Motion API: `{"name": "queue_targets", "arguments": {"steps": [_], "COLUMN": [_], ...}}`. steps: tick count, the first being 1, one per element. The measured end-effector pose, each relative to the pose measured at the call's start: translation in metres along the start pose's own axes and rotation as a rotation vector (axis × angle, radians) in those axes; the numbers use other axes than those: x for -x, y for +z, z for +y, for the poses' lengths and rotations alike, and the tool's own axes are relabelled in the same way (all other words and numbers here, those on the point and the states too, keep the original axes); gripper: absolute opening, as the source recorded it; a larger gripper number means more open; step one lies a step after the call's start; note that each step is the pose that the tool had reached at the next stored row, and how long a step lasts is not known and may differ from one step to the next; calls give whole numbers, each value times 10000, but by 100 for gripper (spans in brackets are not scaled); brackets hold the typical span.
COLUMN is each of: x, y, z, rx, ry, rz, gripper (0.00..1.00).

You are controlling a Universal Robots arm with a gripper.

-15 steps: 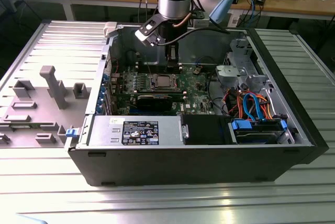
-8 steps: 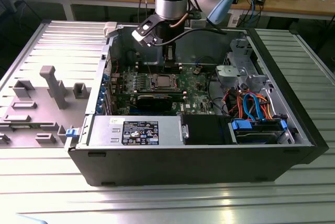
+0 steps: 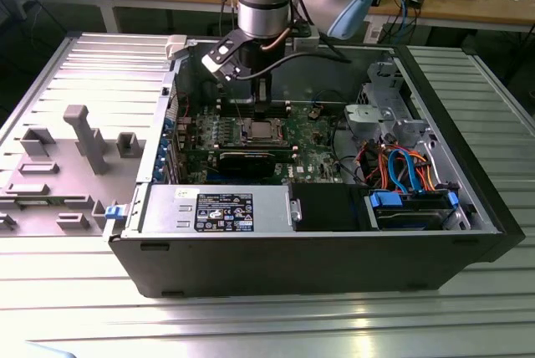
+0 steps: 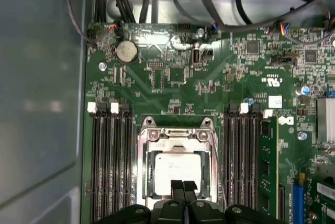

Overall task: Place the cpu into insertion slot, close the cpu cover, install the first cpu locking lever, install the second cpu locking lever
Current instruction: 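Close the cpu cover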

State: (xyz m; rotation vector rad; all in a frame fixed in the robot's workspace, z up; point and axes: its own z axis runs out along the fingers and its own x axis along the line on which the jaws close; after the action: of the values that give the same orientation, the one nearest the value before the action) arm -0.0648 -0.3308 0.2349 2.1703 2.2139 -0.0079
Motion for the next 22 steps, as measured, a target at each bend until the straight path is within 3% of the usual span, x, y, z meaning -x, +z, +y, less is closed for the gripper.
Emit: {"name": "queue_targets", "arguments": {"steps": [5,9,18,20,22], "x": [-5,-6,-11,-11,-10], "y": [98,136,278,286,241], "z": [-88,-104,-124,-125,-123], "rx": [-18,-98,-96,-98,-75], "ry": [-5,-30,-152,-169,-172], "rz": [-1,3,5,3,6], "gripper": [11,11,11,11,11]}}
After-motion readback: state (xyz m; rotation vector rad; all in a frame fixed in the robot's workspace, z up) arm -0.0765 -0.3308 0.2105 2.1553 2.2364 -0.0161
